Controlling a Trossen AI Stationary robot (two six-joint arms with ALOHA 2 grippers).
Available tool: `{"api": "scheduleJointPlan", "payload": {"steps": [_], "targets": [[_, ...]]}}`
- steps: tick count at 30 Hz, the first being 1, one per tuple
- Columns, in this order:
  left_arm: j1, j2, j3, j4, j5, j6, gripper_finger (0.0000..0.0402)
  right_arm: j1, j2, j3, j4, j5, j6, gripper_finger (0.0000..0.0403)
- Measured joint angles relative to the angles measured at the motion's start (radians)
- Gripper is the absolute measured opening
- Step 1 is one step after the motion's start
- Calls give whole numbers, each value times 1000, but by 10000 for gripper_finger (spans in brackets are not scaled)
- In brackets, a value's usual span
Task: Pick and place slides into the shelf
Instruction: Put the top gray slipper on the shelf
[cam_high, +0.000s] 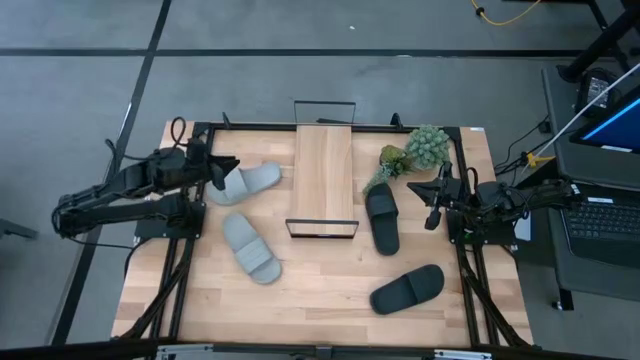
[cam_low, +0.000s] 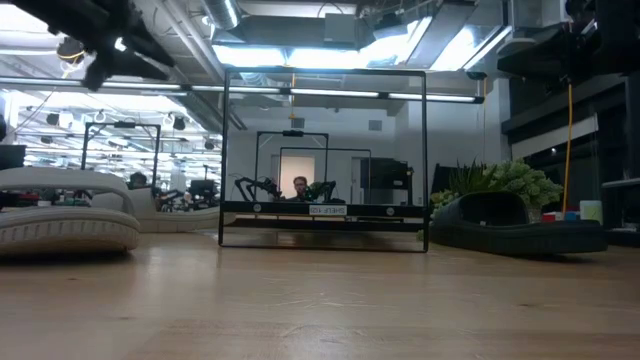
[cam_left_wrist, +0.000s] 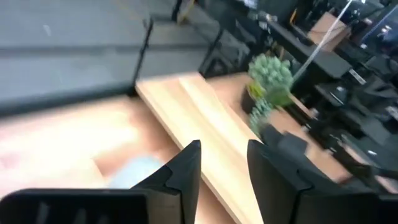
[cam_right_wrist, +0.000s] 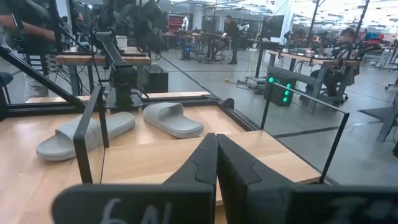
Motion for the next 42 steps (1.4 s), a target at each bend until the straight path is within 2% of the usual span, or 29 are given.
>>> {"api": "scheduleJointPlan", "payload": {"steps": [5,9,17,25,29,34,39,42], "targets": [[0,22,60,-102,5,-71,132,0,0,0,0,1,-7,10],[0,55,102,-200,-8,-198,132,0,0,0,0,1,-2,10],[3,152,234,-489,-49,-369,132,0,0,0,0,1,-8,10],[4,270,239,-540,-103,-422,132,0,0,0,0,0,-7,10],[25,361,239,-634,-105,-474,132,0,0,0,-8,0,-24,10],[53,444,239,-646,-101,-467,132,0,0,0,-7,0,-35,10],[74,513,223,-636,-39,-494,132,0,0,0,-7,0,-35,10],[95,533,192,-599,56,-494,132,0,0,0,-7,0,-36,10]]}}
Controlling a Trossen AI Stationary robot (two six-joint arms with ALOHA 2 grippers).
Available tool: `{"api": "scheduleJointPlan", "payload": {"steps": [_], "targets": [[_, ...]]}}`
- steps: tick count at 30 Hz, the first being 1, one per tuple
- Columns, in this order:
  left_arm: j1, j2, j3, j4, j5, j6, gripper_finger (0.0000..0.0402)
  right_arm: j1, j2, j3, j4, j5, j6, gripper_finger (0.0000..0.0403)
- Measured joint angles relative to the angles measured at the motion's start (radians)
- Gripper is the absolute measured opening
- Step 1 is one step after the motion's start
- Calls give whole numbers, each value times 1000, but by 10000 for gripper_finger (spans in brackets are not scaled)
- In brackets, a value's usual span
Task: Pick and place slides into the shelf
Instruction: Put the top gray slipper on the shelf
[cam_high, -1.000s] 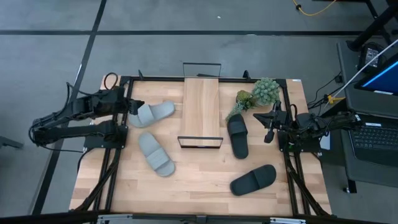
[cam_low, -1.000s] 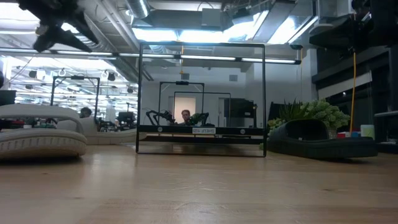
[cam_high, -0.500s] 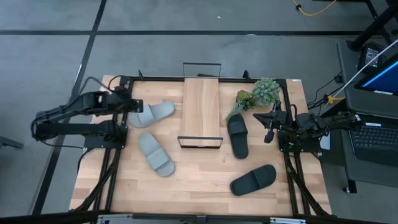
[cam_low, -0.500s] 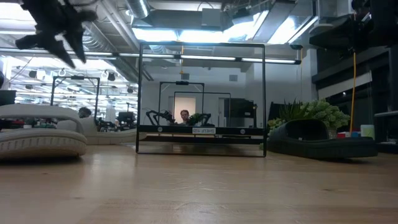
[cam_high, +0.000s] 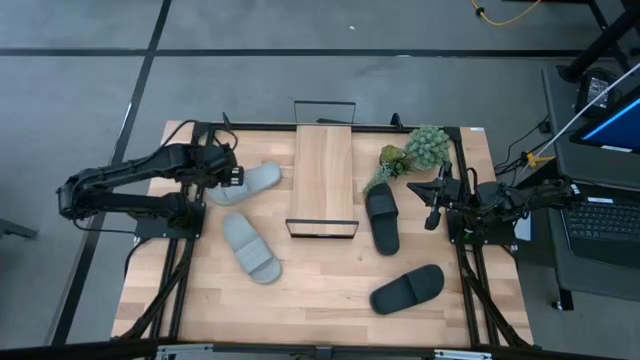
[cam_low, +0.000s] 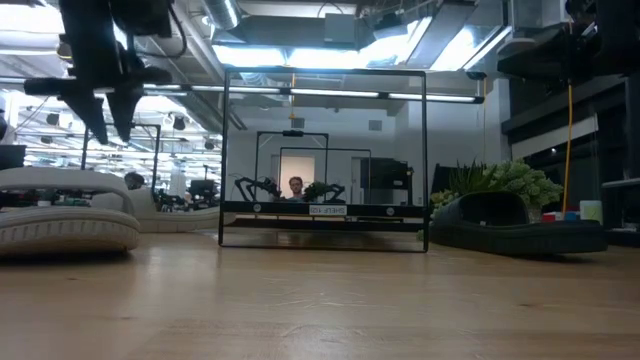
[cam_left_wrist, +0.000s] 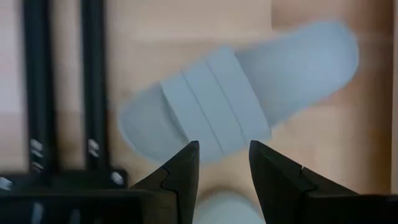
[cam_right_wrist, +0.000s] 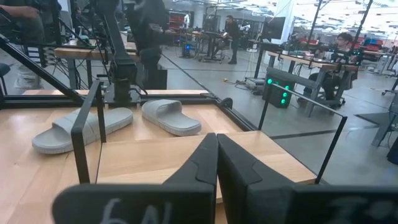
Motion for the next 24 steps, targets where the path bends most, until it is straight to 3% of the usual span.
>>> {"api": "scheduleJointPlan", "payload": {"steps": [14,24], "targets": [[138,-1,-136,47,137,40,132,0,0,0,0,-1,-2,10],[237,-1,-250,224,275,108,132,0,0,0,0,-1,-2,10]]}}
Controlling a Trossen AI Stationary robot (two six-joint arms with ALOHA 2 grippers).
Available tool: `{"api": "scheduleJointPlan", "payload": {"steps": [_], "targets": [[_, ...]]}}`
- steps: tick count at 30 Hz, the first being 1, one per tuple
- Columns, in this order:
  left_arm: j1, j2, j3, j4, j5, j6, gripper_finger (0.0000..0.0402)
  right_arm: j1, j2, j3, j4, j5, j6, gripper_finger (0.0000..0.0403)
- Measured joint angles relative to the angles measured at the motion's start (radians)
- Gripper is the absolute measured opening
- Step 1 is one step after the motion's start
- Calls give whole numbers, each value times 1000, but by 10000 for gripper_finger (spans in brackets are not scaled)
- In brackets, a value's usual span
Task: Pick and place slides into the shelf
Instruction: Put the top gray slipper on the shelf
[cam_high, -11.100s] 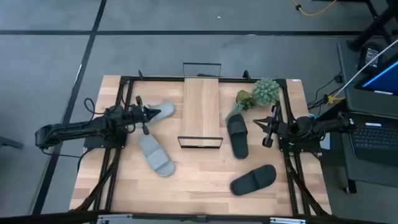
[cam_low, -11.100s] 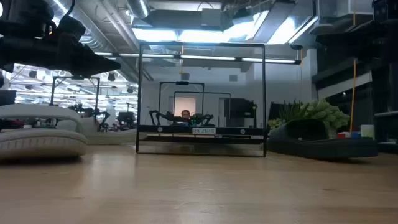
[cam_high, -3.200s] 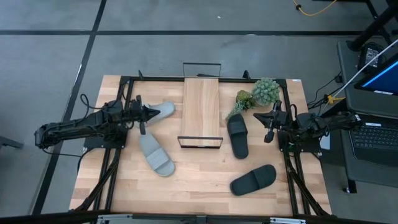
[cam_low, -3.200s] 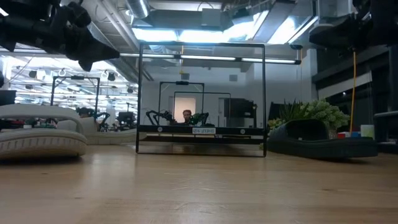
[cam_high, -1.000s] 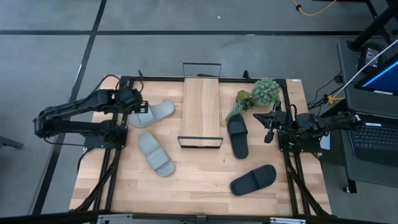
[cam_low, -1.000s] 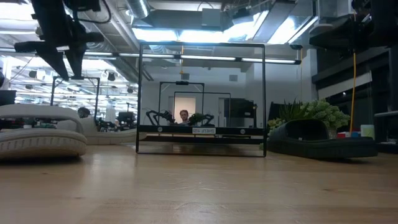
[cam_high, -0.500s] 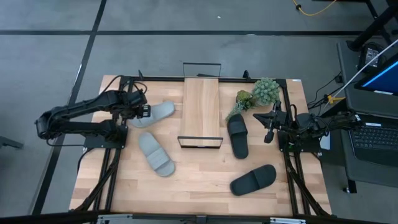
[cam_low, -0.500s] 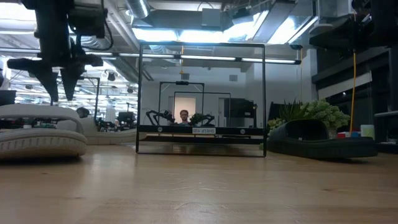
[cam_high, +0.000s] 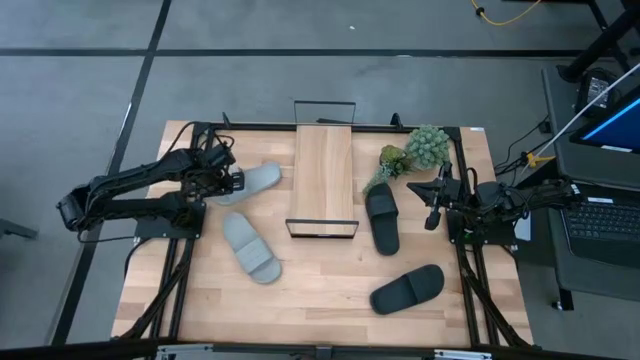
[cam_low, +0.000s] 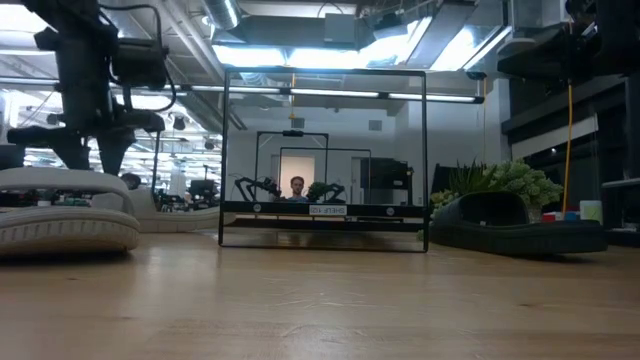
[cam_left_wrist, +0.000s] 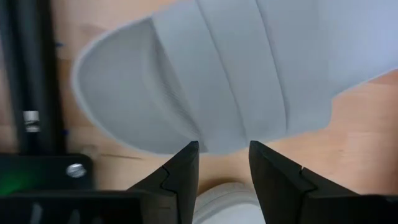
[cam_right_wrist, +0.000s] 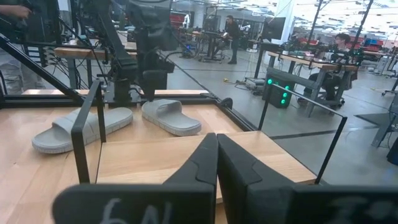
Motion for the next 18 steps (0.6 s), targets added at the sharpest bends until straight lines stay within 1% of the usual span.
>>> {"api": "scheduleJointPlan", "payload": {"steps": [8,18], "targets": [[60,0,-26,10,8,33,132,0,0,0,0,0,0,10],[71,0,-27,16,10,38,132,0,0,0,0,0,0,10]]}}
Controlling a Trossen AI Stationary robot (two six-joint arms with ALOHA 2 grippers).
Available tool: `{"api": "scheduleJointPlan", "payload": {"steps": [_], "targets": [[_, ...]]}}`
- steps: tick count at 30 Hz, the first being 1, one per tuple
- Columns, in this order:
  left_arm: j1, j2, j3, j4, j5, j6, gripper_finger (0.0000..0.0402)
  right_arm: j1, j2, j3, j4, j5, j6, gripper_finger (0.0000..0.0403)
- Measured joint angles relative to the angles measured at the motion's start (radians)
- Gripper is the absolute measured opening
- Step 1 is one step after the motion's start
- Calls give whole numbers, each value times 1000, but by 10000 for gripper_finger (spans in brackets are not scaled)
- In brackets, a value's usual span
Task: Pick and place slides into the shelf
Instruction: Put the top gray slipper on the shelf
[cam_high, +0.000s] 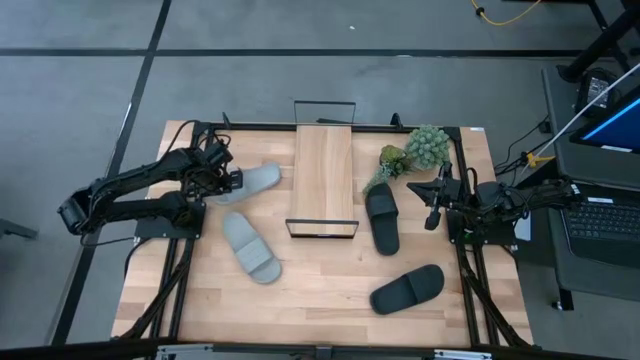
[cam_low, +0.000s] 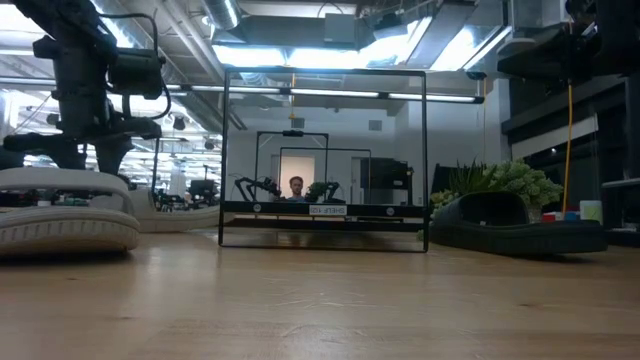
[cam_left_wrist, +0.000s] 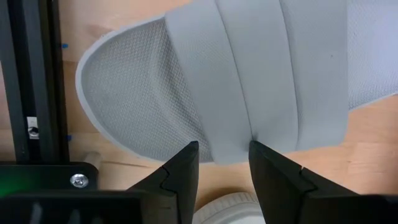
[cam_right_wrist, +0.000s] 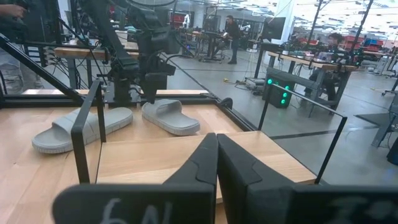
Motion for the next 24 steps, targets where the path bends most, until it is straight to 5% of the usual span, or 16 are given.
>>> {"api": "scheduleJointPlan", "payload": {"steps": [24], "targets": [[0,140,-1,207,-23,119,132,0,0,0,11,0,-20,10]]}}
